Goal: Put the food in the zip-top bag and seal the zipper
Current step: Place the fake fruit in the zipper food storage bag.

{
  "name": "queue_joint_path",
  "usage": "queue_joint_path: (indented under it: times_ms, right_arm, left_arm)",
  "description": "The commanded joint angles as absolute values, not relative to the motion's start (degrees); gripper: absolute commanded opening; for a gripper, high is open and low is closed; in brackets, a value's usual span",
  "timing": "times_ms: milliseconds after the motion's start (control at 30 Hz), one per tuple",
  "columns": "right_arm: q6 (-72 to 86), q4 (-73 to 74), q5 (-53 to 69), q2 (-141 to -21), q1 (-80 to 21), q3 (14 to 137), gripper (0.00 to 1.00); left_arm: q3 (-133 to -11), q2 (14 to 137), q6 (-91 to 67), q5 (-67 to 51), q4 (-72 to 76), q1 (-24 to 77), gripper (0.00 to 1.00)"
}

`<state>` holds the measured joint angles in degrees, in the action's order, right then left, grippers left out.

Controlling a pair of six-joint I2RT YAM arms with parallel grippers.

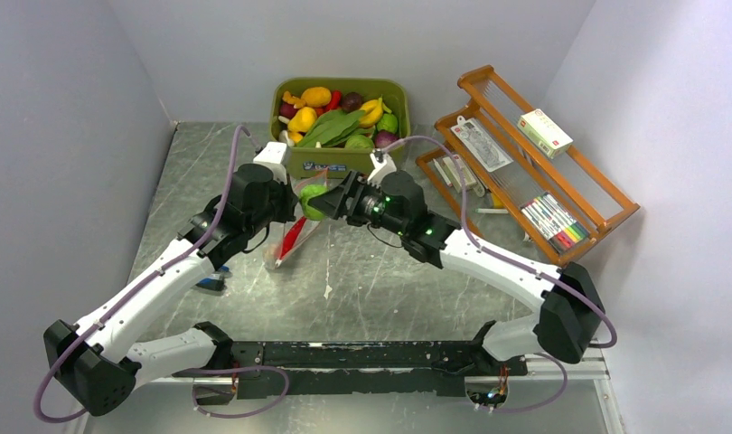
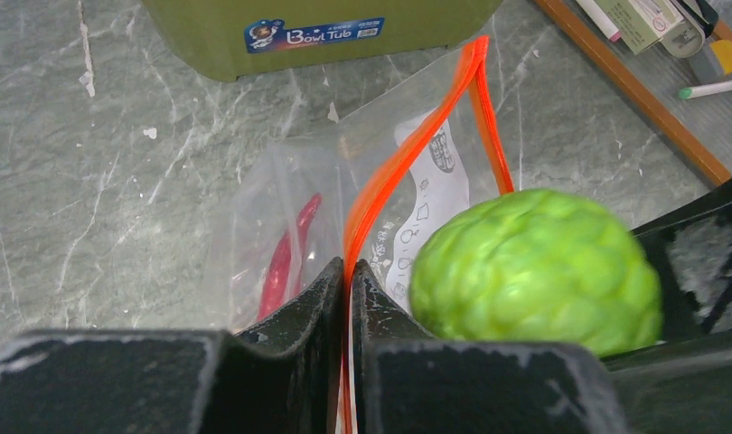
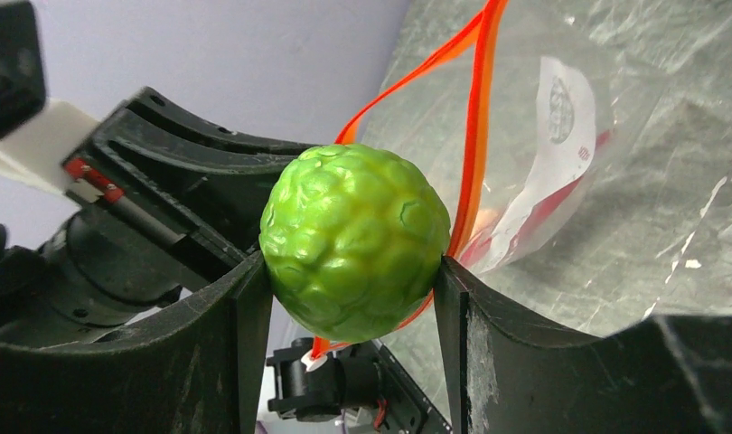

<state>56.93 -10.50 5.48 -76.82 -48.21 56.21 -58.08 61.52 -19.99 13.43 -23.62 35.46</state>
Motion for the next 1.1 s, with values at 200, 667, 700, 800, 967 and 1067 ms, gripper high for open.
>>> queue_joint_path:
  times_ms: [200, 667, 700, 800, 967, 1067]
  right_arm:
    - [59.1, -1.59, -0.94, -80.79, -50.28, 61.13, 0.35]
    - [62.03, 5.53, -4.29, -82.44, -51.13, 65.75, 0.56]
    - [62.05, 5.88, -4.83, -82.36, -51.18, 66.01, 0.57]
    - [61.51, 5.75, -4.89, -82.09, -51.17, 65.88, 0.61]
    - [60.28, 4.81, -2.51, -83.1, -51.28, 66.8, 0.69]
    - [58.9, 7.07, -2.35, -84.55, -51.6, 69.01, 0.73]
  left_arm:
    - [-59.03, 59.96, -20.48, 13.62, -21.71, 35.24, 0.07]
    - [-57.76, 60.0, -20.4, 12.56, -20.28, 35.2, 0.07]
    - [-57.6, 59.93, -20.34, 12.49, -20.17, 35.24, 0.07]
    - [-57.39, 59.78, -20.14, 12.39, -19.96, 35.23, 0.07]
    - [-56.67, 59.64, -18.41, 11.63, -19.45, 35.22, 0.07]
    - [-56.06, 59.4, -18.47, 11.84, -18.91, 35.22, 0.07]
